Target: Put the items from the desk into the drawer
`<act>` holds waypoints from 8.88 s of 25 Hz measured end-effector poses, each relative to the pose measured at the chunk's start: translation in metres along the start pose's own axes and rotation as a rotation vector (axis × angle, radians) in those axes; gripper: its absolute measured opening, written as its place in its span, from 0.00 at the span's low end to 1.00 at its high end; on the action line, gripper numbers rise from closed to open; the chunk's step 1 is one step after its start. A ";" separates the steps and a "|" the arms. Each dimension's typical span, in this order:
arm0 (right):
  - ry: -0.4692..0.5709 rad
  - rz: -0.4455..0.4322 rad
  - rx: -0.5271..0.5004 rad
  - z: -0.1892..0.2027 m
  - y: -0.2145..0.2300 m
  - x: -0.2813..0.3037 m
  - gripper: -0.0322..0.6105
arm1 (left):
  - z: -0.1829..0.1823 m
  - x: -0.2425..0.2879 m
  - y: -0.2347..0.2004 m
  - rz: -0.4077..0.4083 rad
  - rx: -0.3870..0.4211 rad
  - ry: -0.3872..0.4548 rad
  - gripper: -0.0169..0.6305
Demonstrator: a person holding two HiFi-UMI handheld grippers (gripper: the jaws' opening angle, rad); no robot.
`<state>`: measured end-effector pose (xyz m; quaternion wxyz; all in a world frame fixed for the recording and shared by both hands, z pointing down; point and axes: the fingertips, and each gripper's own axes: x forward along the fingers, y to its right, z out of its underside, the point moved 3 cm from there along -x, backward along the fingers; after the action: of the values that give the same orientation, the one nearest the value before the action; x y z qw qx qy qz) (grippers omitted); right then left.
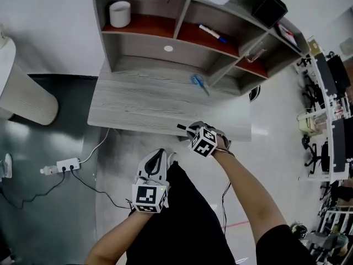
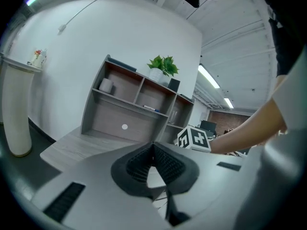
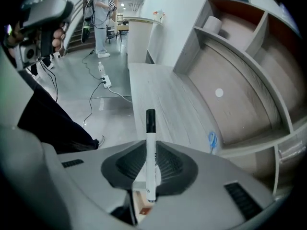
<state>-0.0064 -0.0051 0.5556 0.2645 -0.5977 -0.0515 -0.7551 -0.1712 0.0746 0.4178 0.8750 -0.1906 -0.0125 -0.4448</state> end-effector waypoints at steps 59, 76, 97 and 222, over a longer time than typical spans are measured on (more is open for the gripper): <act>-0.041 -0.052 0.189 0.327 -0.024 0.138 0.17 | 0.152 0.168 0.222 -0.128 0.023 -0.173 0.03; -0.066 -0.052 0.193 0.325 -0.031 0.193 0.17 | 0.142 0.161 0.235 -0.108 -0.045 -0.161 0.03; -0.055 -0.060 0.158 0.330 -0.035 0.203 0.17 | 0.164 0.148 0.239 -0.107 -0.030 -0.197 0.03; 0.216 0.122 0.660 0.116 0.260 0.134 0.20 | -0.025 0.223 0.040 -0.107 0.109 -0.067 0.03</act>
<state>0.1956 -0.2273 0.6506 0.4919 -0.3986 -0.2286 -0.7395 -0.0089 -0.0850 0.4244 0.8582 -0.1563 -0.0760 -0.4830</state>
